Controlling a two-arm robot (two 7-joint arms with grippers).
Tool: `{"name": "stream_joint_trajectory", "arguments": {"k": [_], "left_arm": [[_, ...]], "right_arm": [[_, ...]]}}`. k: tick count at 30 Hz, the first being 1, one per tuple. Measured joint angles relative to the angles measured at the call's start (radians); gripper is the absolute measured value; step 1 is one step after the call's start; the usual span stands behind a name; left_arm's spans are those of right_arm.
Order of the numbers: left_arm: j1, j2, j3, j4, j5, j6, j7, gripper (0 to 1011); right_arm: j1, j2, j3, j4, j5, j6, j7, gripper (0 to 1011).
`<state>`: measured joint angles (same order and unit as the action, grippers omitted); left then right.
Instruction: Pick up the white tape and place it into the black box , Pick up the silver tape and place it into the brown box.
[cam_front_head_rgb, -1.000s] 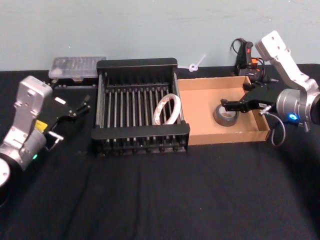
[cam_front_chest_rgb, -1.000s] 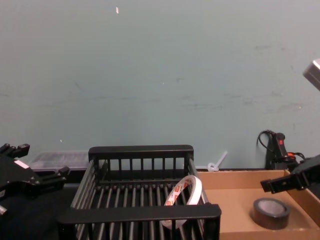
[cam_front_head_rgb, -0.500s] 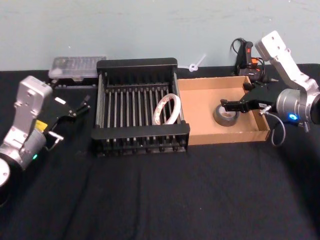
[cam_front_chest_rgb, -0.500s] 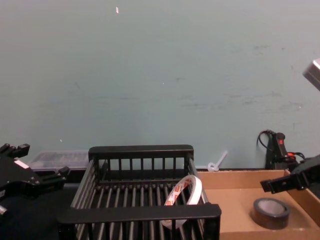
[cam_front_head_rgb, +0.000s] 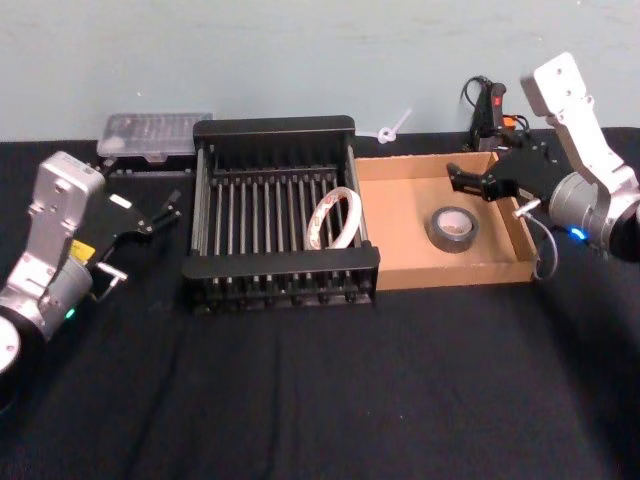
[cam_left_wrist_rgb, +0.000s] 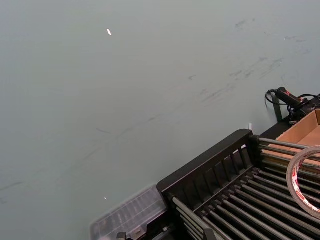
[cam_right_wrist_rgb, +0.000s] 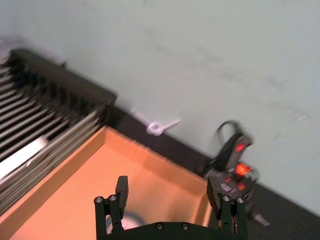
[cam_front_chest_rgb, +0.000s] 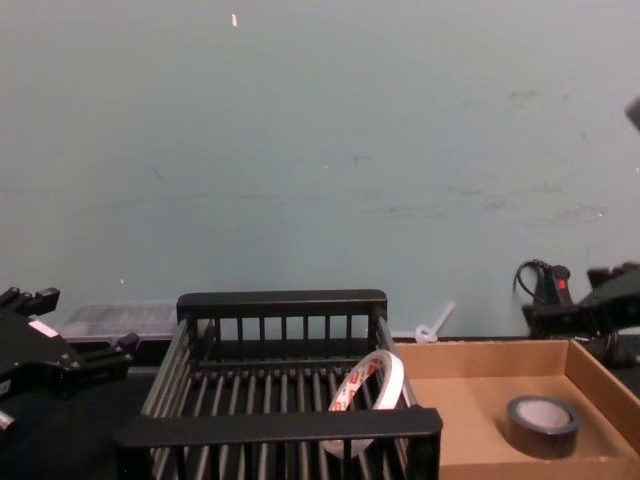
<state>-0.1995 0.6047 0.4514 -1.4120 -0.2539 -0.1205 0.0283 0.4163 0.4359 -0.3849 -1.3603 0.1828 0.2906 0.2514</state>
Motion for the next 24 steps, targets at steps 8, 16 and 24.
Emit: {"name": "stream_joint_trajectory", "arguments": {"k": [8, 16, 24], "left_arm": [[0.0, 0.0, 0.0, 0.0, 0.0, 0.0, 0.0, 1002], [0.0, 0.0, 0.0, 0.0, 0.0, 0.0, 0.0, 1001], [0.0, 0.0, 0.0, 0.0, 0.0, 0.0, 0.0, 1002]], "right_arm": [[-0.084, -0.049, 0.038, -0.008, -0.053, -0.171, -0.128, 1002], [-0.12, -0.083, 0.048, 0.048, -0.094, -0.251, -0.172, 1002], [-0.126, -0.098, 0.063, 0.065, -0.114, -0.271, -0.188, 1002]]}}
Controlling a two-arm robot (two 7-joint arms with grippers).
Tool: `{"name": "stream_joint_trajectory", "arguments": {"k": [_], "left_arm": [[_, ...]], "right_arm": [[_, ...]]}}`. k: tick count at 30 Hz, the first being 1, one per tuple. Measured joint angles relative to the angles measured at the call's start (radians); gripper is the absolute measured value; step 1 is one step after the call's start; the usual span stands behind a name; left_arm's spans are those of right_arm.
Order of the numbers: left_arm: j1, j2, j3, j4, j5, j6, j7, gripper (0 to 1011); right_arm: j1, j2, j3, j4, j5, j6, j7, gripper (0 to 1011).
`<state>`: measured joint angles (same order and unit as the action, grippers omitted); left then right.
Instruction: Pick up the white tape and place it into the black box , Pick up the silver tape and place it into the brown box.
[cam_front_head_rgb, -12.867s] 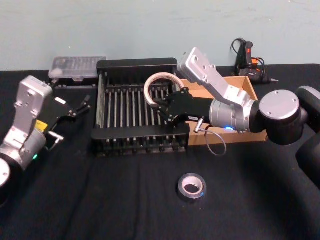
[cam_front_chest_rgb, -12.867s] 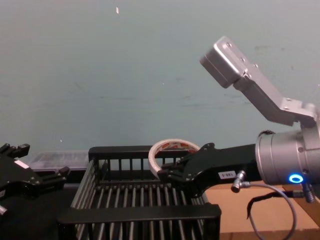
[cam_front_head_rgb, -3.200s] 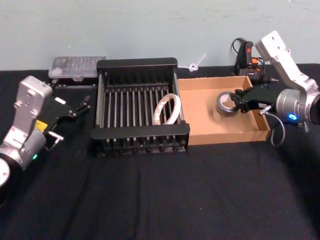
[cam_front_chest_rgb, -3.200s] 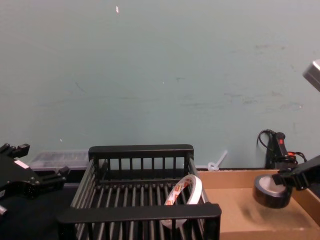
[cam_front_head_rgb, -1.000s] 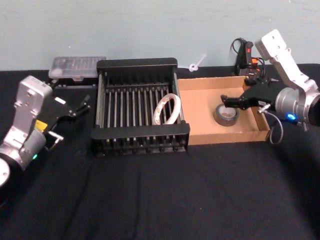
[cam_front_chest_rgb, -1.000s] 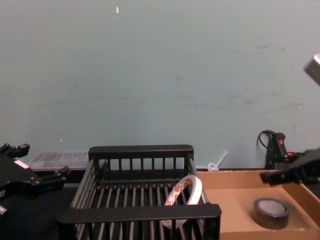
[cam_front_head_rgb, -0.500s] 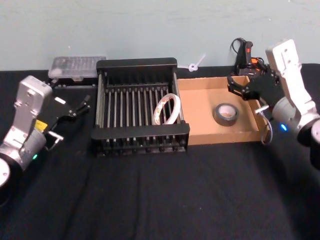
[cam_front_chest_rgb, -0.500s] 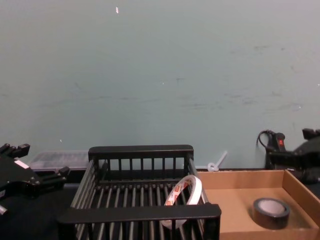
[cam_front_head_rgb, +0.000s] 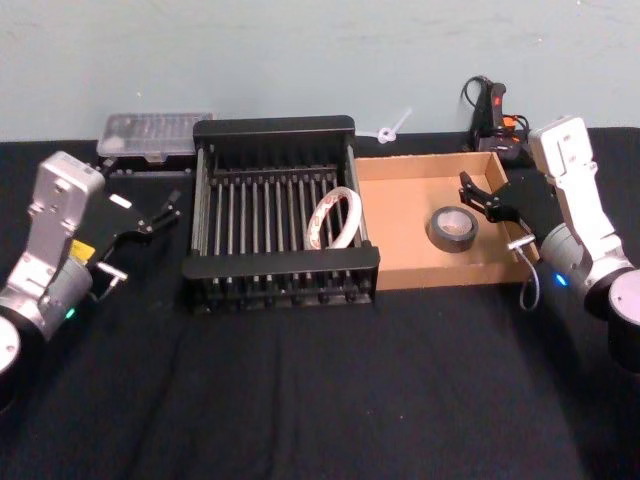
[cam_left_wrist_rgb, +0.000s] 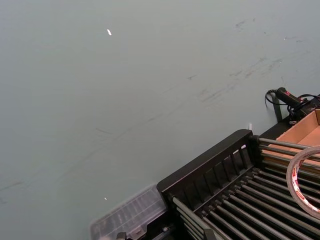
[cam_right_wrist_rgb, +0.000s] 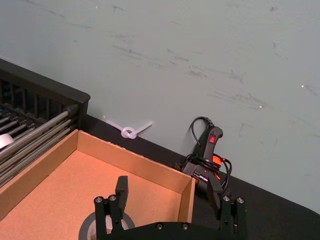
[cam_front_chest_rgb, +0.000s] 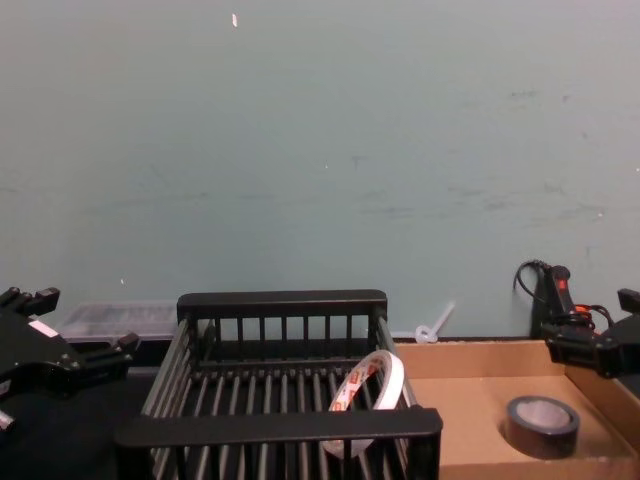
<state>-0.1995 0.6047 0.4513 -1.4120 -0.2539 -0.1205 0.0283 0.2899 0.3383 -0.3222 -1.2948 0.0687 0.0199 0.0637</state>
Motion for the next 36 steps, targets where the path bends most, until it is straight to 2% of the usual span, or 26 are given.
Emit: {"name": "stream_joint_trajectory", "arguments": {"k": [36], "left_arm": [[0.0, 0.0, 0.0, 0.0, 0.0, 0.0, 0.0, 1001]], "right_arm": [[0.002, 0.005, -0.005, -0.006, 0.005, 0.007, 0.005, 1002]]}}
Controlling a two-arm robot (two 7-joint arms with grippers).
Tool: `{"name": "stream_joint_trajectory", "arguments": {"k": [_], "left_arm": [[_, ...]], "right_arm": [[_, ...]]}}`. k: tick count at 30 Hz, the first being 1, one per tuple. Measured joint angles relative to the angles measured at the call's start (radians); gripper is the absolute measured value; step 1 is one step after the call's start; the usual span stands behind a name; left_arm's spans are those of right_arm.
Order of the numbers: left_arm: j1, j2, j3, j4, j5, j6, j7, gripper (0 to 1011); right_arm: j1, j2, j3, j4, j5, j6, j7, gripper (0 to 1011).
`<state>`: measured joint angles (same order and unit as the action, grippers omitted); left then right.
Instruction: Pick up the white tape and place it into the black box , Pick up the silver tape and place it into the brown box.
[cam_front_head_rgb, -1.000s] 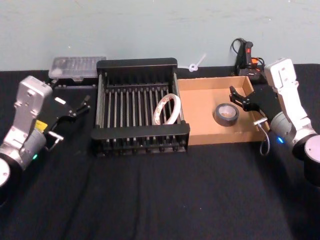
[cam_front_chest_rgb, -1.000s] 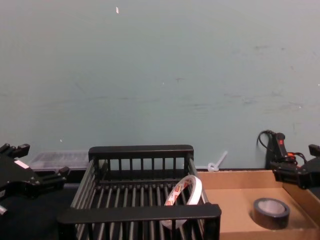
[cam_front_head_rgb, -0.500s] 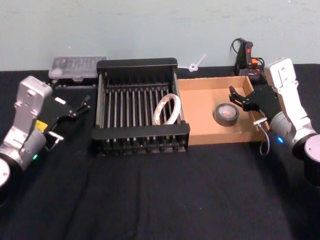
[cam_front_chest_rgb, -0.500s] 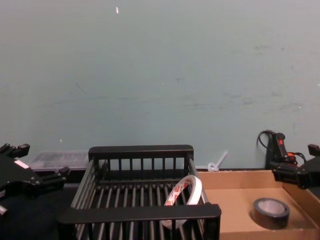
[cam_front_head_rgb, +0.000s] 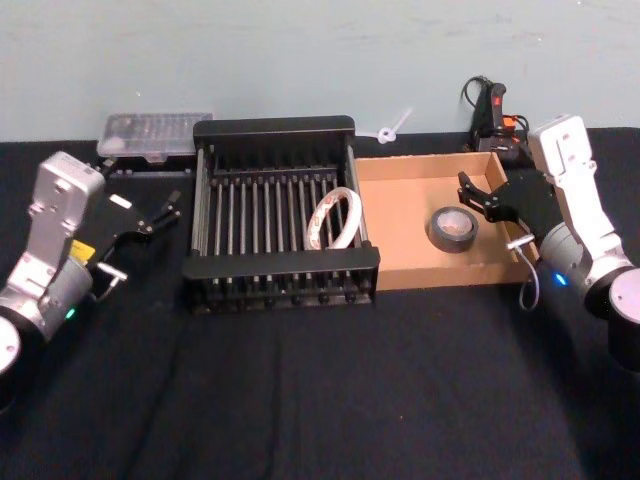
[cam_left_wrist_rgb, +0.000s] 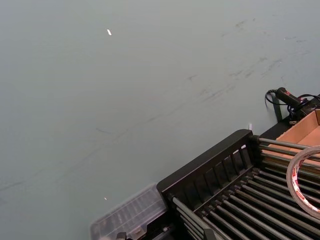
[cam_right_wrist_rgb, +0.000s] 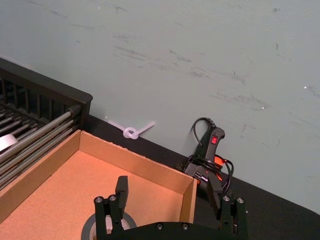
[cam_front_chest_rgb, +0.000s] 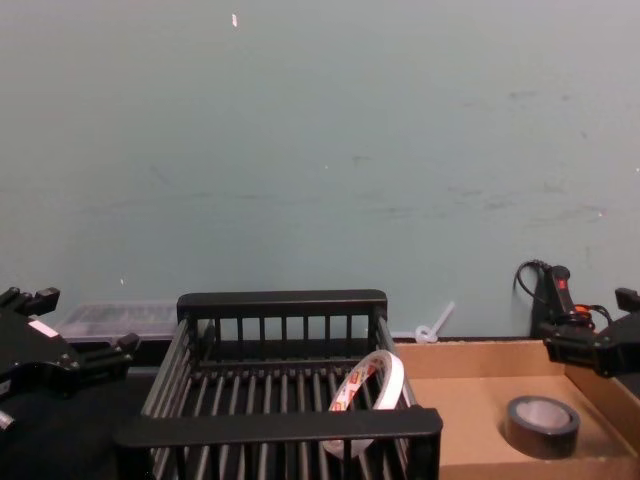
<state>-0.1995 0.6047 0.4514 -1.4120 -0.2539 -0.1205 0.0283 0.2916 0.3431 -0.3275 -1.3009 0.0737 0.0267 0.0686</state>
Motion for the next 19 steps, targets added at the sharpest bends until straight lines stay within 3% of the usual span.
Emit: {"name": "stream_joint_trajectory", "arguments": {"k": [19], "left_arm": [[0.0, 0.0, 0.0, 0.0, 0.0, 0.0, 0.0, 1001]], "right_arm": [[0.0, 0.0, 0.0, 0.0, 0.0, 0.0, 0.0, 1002]]}}
